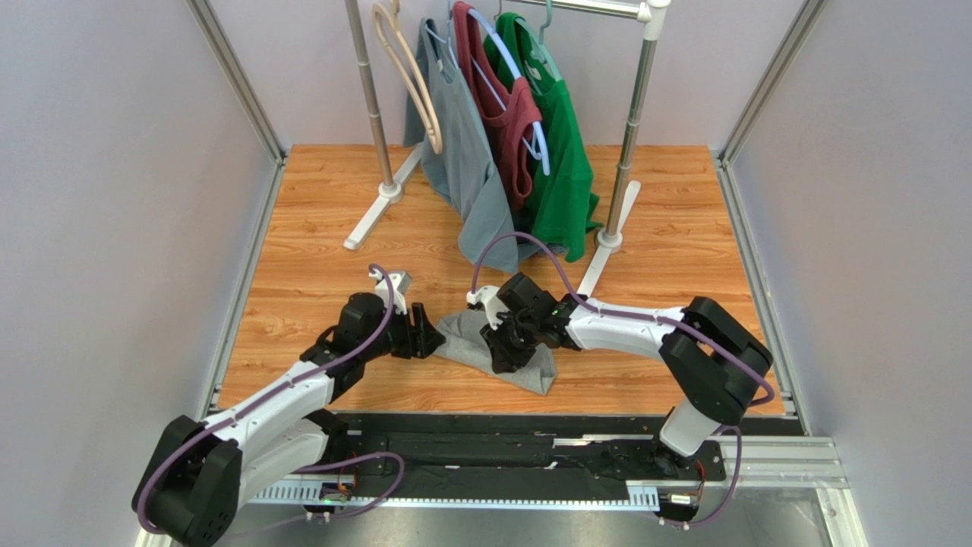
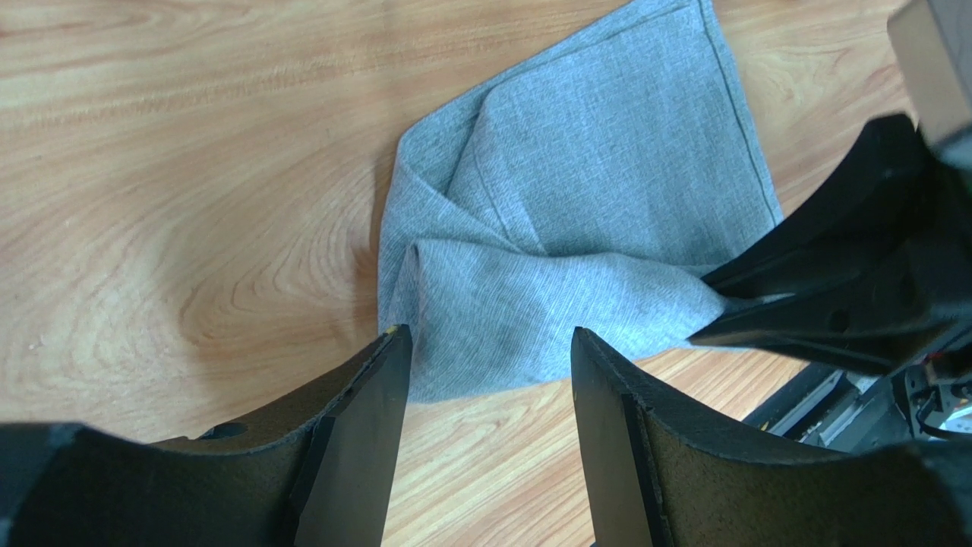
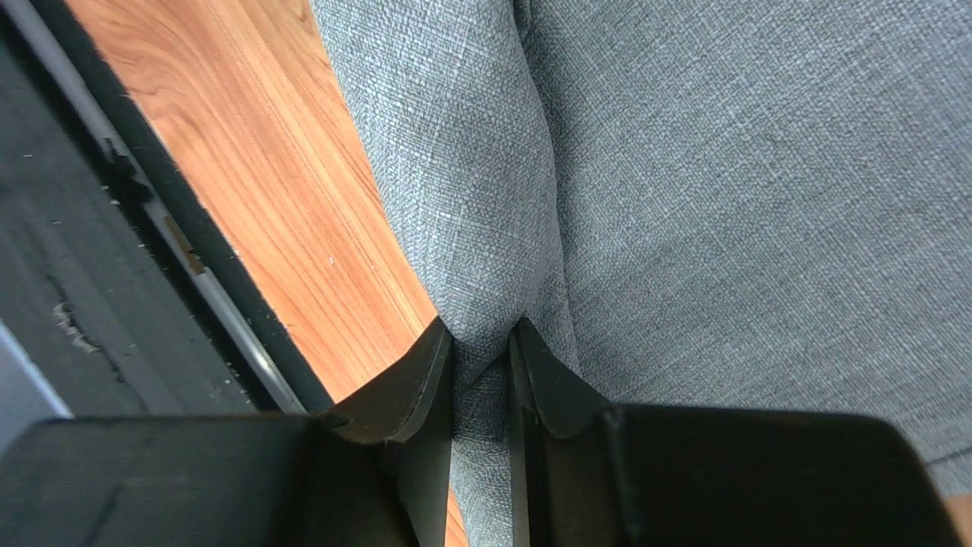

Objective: Fold the napkin, place the utensils inside, and roll it up
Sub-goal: Roll the napkin at the center of the board.

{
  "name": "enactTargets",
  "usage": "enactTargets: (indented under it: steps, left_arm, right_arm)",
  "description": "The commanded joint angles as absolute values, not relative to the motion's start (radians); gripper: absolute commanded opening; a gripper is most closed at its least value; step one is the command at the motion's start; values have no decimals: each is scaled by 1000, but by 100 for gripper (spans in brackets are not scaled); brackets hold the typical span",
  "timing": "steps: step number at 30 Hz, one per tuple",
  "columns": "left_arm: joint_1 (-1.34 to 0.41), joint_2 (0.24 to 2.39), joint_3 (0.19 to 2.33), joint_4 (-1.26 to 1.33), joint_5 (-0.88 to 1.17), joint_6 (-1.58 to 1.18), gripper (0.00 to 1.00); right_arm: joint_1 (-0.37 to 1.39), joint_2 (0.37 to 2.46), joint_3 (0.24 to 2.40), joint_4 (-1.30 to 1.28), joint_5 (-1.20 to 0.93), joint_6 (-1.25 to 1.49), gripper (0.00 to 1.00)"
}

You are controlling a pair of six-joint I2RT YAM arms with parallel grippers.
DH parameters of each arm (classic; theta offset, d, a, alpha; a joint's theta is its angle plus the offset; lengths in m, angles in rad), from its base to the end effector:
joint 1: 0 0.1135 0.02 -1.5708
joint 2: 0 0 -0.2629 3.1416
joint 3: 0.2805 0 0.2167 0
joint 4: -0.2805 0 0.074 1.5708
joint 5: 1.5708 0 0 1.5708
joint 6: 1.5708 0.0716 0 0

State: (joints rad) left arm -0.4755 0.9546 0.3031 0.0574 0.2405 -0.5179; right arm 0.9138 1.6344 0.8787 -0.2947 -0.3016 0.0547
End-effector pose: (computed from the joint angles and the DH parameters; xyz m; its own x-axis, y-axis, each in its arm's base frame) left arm 0.1602 -0.1017 0.1691 -0.7394 -0.1601 -0.6540 0.2924 0.7986 -0.5261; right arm 0.1665 0.2507 0.1532 -0.5754 -0.6605 -0.4824 -0.8161 0.5031 0.2845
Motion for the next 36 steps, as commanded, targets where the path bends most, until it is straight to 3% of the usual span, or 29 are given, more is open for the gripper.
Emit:
enactTargets:
  steps: [1,14,22,31,36]
  left_arm:
    - [-474,894,276,130,219,-545,63]
    - [-474,776,190,144,166,-611,61]
    - [-474,828,190,196,178,-607,59]
    - [-474,910,198,248,224,-606,50]
    - [-474,975,213,294,244,-609,35]
  right_arm:
    - [876,1704,876,-368,-460,23,4]
    - [750,1796,907,-382,-640,-28,3]
    - [693,1830,919,-388,-710,-46,3]
    - [658,1876,933,-390,-742,-34,1]
    - [650,1890,940,-396,-742,-29,0]
